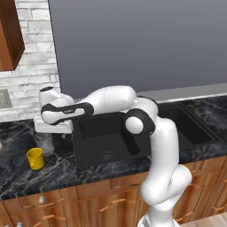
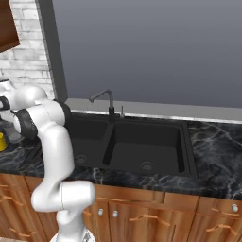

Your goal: Place the glass cup in the left basin and the mug in the right basin of the sink.

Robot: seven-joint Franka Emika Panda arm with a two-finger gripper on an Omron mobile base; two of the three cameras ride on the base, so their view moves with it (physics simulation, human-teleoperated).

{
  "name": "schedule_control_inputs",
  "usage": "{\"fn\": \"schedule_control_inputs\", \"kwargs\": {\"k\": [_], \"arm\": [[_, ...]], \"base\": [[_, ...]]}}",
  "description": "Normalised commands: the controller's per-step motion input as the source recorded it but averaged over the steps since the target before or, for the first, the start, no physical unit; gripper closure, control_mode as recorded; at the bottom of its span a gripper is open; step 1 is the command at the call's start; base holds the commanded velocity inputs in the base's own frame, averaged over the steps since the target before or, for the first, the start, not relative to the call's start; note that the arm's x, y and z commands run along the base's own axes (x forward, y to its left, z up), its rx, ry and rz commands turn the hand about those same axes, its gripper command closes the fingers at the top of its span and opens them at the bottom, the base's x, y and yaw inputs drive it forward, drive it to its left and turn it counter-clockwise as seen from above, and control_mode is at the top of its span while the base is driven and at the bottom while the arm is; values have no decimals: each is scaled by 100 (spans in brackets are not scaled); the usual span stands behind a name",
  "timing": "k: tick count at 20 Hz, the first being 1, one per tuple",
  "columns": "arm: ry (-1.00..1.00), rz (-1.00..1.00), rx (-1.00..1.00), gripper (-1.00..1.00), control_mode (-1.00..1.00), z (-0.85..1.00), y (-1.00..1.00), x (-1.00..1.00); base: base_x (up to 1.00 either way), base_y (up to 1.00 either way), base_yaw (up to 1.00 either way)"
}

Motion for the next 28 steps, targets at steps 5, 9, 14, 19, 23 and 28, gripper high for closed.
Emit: {"fn": "schedule_control_inputs", "kwargs": {"k": [5, 9, 14, 19, 23, 28], "arm": [[0, 4, 1, -100, -100, -15, 5, 17], [0, 4, 0, -100, -100, -12, 0, 20], [0, 4, 0, -100, -100, -16, 6, 20], [0, 4, 1, -100, -100, -16, 13, 16], [0, 4, 0, -100, -100, -14, 13, 16], [0, 4, 1, -100, -100, -21, 14, 9]], "base": [[0, 0, 0], [0, 0, 0], [0, 0, 0], [0, 0, 0], [0, 0, 0], [0, 0, 0]]}}
